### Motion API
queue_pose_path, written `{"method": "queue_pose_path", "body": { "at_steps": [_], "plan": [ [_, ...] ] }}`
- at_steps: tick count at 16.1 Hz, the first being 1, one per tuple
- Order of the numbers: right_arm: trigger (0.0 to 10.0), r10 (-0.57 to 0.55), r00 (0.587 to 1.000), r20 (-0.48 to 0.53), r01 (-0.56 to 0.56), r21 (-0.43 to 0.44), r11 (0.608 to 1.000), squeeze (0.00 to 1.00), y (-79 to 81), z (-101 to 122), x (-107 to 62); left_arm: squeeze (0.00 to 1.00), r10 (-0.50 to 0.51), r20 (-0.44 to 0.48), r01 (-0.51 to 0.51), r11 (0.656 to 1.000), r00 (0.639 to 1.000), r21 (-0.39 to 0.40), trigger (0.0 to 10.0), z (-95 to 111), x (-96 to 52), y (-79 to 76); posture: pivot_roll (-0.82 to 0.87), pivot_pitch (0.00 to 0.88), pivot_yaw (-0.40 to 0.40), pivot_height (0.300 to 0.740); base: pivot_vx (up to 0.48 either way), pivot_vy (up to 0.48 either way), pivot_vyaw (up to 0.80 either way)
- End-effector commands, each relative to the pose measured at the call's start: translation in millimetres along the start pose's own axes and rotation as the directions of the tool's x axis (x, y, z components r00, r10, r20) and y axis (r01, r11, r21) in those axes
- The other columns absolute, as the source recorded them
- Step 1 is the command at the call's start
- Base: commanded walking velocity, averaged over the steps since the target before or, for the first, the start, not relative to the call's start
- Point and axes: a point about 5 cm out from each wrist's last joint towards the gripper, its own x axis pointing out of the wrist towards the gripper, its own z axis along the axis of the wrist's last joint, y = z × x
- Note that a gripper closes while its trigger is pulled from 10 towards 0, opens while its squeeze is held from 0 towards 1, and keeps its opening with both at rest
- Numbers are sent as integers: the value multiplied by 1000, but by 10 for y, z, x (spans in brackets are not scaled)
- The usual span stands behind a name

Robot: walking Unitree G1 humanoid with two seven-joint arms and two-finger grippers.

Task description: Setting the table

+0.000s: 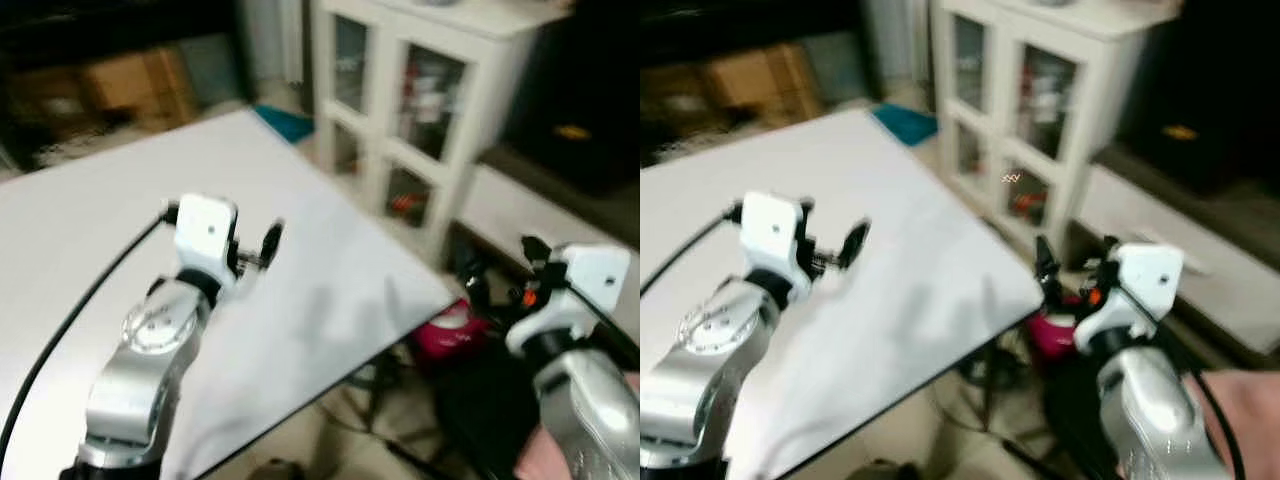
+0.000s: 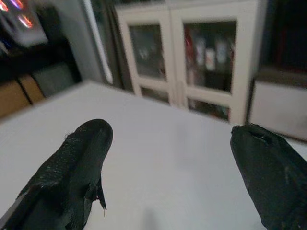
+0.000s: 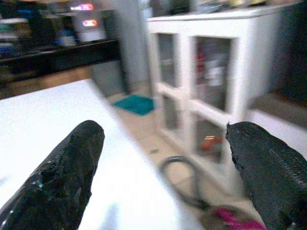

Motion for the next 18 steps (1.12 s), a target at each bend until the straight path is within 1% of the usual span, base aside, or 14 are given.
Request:
{"method": "queue_pose_path", "body": {
  "at_steps": [1,3,4,5,7,8,9,10,11,12,13,14,15,18],
  "plan": [
    [10000,20,1000,11,-20,-17,1000,1000,42,38,-23,1000,-2,5,2,1000,1000,4,10000,1,-2,19,-58,0,87,740,0,0,800],
    [10000,47,999,15,-47,0,999,1000,126,26,4,1000,83,-41,-80,995,996,67,10000,-123,-50,116,-34,0,77,740,0,0,800],
    [10000,71,997,-9,-71,-5,997,1000,155,-20,18,1000,115,-67,-112,992,991,60,10000,-167,-94,160,-43,0,82,740,0,0,800],
    [10000,90,996,-22,-91,-36,995,1000,144,-25,13,1000,106,-91,-103,994,990,43,10000,-224,-112,117,-32,0,67,740,0,0,800],
    [10000,68,998,-15,-69,-57,996,1000,40,7,13,1000,89,-86,-89,996,992,7,10000,-226,-148,40,-22,0,59,740,0,0,800],
    [10000,52,999,5,-52,-58,997,1000,-28,49,53,1000,105,-80,-103,994,991,22,10000,-209,-135,23,-19,0,57,740,0,0,800],
    [10000,28,999,17,-27,-55,998,1000,-83,78,103,957,106,-65,-105,994,992,26,10000,-177,-102,8,-18,0,36,740,0,0,800],
    [10000,-2,1000,30,4,-70,998,1000,-120,80,156,667,93,-53,-91,995,994,29,10000,-180,-74,8,-18,0,47,740,0,0,800],
    [10000,-36,998,49,38,-57,998,1000,-133,95,145,635,91,-69,-89,995,993,38,10000,-199,-57,19,-52,0,79,740,0,0,800],
    [10000,-45,997,56,48,-54,997,1000,-130,95,120,463,86,-79,-84,996,993,30,10000,-218,-57,12,-54,0,81,740,0,0,800],
    [10000,-69,996,55,71,-26,997,1000,-121,79,105,251,84,-87,-80,995,993,57,10000,-246,-39,-1,-40,0,82,740,0,0,800],
    [10000,-72,997,34,73,-33,997,1000,-110,45,114,133,83,-92,-76,994,992,76,10000,-249,-30,5,-28,0,84,740,0,0,800],
    [10000,-86,996,-1,86,12,996,1000,-82,-28,130,0,84,-97,-75,993,992,90,10000,-239,-18,31,-26,0,94,740,0,0,800],
    [10000,-85,996,-32,86,30,996,1000,-12,-109,113,0,61,-88,-51,993,994,110,10000,-184,60,71,-52,0,132,740,0,0,800]
  ]
}}
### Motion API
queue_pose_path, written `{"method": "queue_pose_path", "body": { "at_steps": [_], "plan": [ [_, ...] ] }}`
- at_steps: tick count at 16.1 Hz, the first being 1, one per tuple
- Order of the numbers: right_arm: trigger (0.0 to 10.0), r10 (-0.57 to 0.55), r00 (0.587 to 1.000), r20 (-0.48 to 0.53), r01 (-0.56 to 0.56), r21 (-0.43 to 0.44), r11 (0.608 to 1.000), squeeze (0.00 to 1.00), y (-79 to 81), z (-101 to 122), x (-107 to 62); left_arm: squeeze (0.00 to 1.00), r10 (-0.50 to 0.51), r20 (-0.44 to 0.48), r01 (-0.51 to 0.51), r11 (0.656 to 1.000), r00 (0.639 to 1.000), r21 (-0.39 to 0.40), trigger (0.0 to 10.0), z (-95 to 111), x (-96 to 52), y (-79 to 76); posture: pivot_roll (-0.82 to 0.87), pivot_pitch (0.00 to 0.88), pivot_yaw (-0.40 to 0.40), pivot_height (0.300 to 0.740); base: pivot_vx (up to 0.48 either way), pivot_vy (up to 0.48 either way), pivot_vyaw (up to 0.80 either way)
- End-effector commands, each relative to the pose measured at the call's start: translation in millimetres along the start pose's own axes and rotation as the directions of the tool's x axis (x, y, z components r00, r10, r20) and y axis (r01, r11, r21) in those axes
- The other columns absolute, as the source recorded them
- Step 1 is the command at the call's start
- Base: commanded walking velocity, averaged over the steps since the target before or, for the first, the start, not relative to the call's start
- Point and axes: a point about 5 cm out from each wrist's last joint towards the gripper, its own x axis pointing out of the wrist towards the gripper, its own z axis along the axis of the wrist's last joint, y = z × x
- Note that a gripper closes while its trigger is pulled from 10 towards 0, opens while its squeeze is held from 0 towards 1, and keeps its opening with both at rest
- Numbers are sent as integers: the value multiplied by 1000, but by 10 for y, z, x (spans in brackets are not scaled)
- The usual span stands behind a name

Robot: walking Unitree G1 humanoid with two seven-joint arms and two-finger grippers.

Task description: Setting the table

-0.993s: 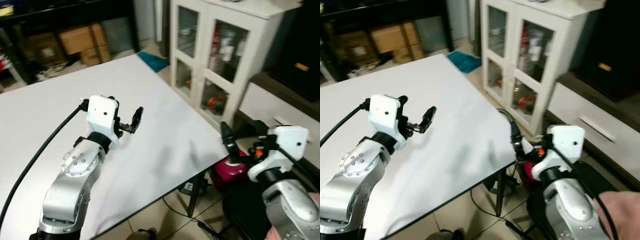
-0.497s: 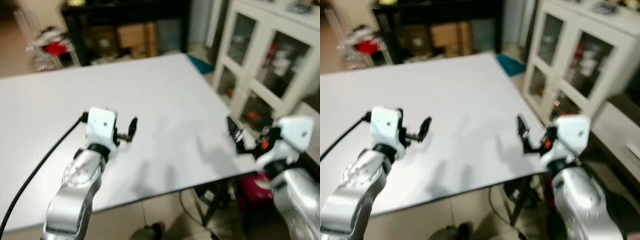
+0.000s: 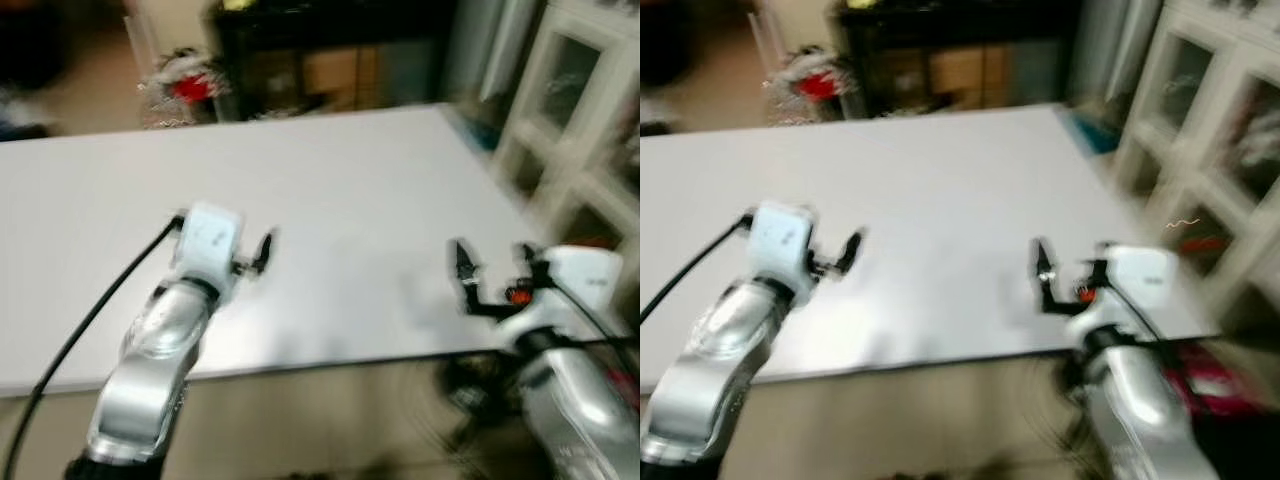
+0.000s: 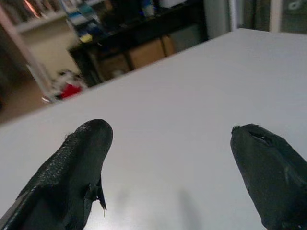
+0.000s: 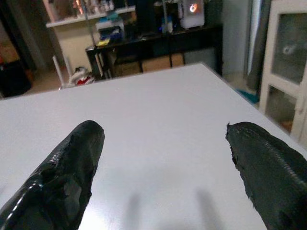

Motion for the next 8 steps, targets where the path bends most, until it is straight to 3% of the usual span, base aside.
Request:
{"method": "queue_pose_path", "body": {
  "at_steps": [1,6,8],
  "plan": [
    [10000,16,1000,-3,-16,21,1000,1000,37,-2,0,0,13,-16,-13,1000,1000,16,10000,-22,23,53,-56,0,139,740,0,0,800],
    [10000,14,1000,-14,-14,-13,1000,1000,-54,24,38,0,32,-63,-34,999,997,-41,10000,-98,27,-2,-48,0,116,740,0,0,800],
    [10000,54,998,-33,-54,-9,999,1000,9,18,65,0,46,-86,-49,998,995,-37,10000,-146,-17,1,-35,0,95,740,0,0,0]
  ]
}}
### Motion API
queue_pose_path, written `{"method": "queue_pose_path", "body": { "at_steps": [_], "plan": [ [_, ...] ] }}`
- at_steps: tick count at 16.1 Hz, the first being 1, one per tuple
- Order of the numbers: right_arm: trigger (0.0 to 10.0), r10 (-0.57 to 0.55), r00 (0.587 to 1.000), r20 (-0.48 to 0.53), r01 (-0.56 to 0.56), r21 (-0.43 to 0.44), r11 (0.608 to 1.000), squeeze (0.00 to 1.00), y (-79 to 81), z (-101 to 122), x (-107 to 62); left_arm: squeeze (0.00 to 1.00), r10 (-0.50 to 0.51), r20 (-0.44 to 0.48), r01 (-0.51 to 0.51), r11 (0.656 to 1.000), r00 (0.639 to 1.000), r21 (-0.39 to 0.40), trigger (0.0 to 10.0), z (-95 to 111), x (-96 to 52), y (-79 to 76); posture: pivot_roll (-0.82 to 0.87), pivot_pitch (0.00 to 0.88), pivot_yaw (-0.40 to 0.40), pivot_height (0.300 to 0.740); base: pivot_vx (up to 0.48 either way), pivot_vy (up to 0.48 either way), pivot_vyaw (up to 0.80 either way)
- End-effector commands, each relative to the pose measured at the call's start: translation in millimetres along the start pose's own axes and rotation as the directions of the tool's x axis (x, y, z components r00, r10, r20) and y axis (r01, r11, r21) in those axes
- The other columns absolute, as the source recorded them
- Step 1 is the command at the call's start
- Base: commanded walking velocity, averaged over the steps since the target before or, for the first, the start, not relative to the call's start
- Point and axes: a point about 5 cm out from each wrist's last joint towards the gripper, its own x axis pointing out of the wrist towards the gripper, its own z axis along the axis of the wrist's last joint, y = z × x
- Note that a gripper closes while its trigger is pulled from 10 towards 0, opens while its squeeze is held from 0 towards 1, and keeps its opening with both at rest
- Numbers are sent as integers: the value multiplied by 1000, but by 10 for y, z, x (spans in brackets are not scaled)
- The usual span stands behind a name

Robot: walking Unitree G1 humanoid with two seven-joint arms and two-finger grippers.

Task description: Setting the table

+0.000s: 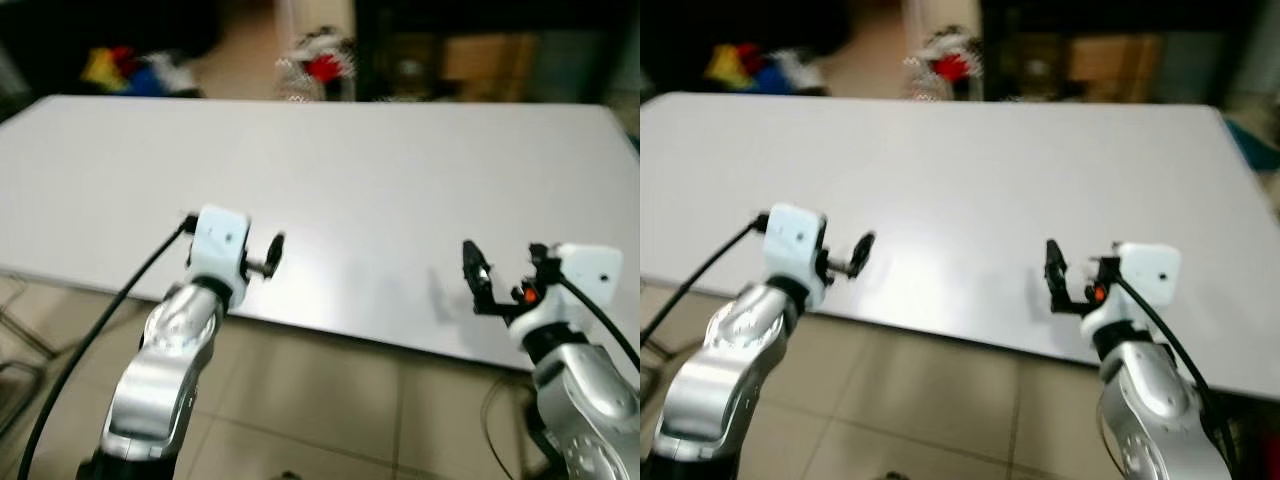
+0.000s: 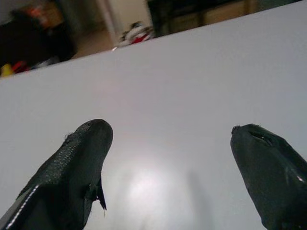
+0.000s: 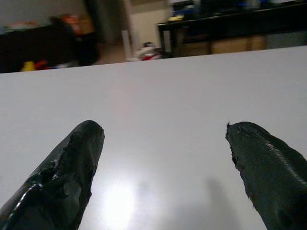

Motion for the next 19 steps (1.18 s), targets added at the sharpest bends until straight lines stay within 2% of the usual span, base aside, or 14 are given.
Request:
{"method": "queue_pose_path", "body": {
  "at_steps": [1,5,6,19],
  "plan": [
    [10000,53,999,-13,-52,9,999,1000,87,3,18,0,27,-4,-27,1000,1000,12,10000,12,-24,46,-29,0,91,740,0,277,0],
    [10000,40,998,-48,-40,-9,999,1000,114,-58,11,0,9,-5,-9,1000,1000,22,10000,45,-69,5,-19,0,92,740,0,285,0],
    [10000,38,998,-50,-37,5,999,0,125,-65,0,0,4,-5,-4,1000,1000,19,10000,52,-74,-7,-20,0,94,740,0,285,0],
    [10000,35,998,-43,-34,9,999,0,148,6,84,0,-19,-6,19,1000,1000,13,10000,111,-11,-44,-28,0,106,740,0,282,0]
  ]
}}
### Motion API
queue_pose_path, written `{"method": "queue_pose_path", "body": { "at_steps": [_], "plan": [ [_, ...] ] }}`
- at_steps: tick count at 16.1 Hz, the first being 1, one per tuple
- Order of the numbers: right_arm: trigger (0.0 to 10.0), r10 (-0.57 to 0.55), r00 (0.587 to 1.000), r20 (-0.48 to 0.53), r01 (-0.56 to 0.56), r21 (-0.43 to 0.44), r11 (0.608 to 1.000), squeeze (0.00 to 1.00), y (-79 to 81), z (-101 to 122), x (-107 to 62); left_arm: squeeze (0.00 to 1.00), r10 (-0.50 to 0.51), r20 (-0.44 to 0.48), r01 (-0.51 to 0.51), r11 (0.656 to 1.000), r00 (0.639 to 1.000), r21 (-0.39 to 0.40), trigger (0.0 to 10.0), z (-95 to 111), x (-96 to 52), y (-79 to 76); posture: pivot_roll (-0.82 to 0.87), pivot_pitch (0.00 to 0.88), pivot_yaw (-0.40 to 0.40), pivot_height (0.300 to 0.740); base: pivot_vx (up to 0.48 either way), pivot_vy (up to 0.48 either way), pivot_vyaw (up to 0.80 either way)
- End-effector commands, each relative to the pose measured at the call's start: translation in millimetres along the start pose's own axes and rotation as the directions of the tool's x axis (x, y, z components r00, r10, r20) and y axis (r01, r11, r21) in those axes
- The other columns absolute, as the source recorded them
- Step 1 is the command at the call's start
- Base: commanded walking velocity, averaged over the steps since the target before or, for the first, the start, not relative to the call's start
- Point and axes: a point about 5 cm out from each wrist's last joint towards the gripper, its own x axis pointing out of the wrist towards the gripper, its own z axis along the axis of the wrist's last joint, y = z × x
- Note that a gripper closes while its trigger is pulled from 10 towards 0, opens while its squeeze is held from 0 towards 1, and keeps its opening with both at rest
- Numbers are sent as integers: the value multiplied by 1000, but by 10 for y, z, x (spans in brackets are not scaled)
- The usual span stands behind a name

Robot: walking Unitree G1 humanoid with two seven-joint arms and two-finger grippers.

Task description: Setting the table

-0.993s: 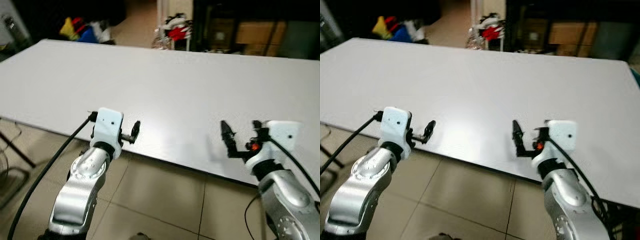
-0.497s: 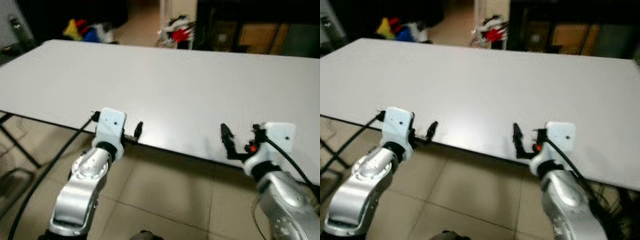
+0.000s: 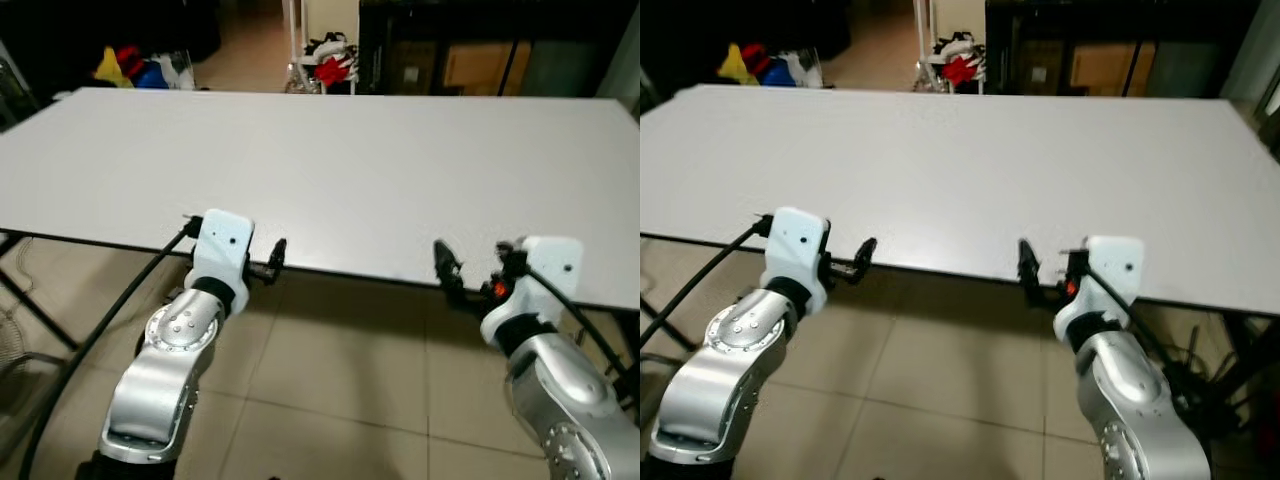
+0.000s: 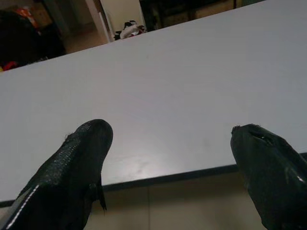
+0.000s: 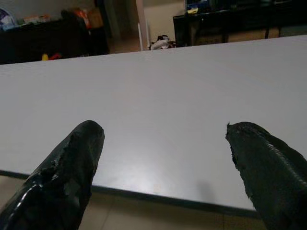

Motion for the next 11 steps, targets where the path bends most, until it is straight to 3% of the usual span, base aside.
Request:
{"method": "queue_pose_path", "body": {
  "at_steps": [1,3,6,9,11],
  "plan": [
    [10000,17,1000,-9,-17,-11,1000,0,21,9,21,0,16,5,-16,1000,1000,8,10000,28,0,43,-27,0,103,740,0,0,0],
    [10000,73,997,-23,-75,-66,995,0,83,9,27,0,34,4,-34,999,999,-8,10000,33,-10,74,-22,0,96,740,0,0,800],
    [10000,102,995,-18,-103,-23,994,0,106,17,34,0,41,9,-41,999,999,-30,10000,18,-62,59,-20,0,92,740,0,0,800],
    [10000,127,992,-15,-127,-34,991,0,130,33,50,0,47,-29,-49,997,998,-58,10000,-42,-99,59,-27,0,94,740,0,0,800],
    [10000,158,987,-29,-159,-52,986,0,146,31,58,0,66,-27,-68,995,997,-71,10000,-40,-49,70,-36,0,99,740,0,0,800]
  ]
}}
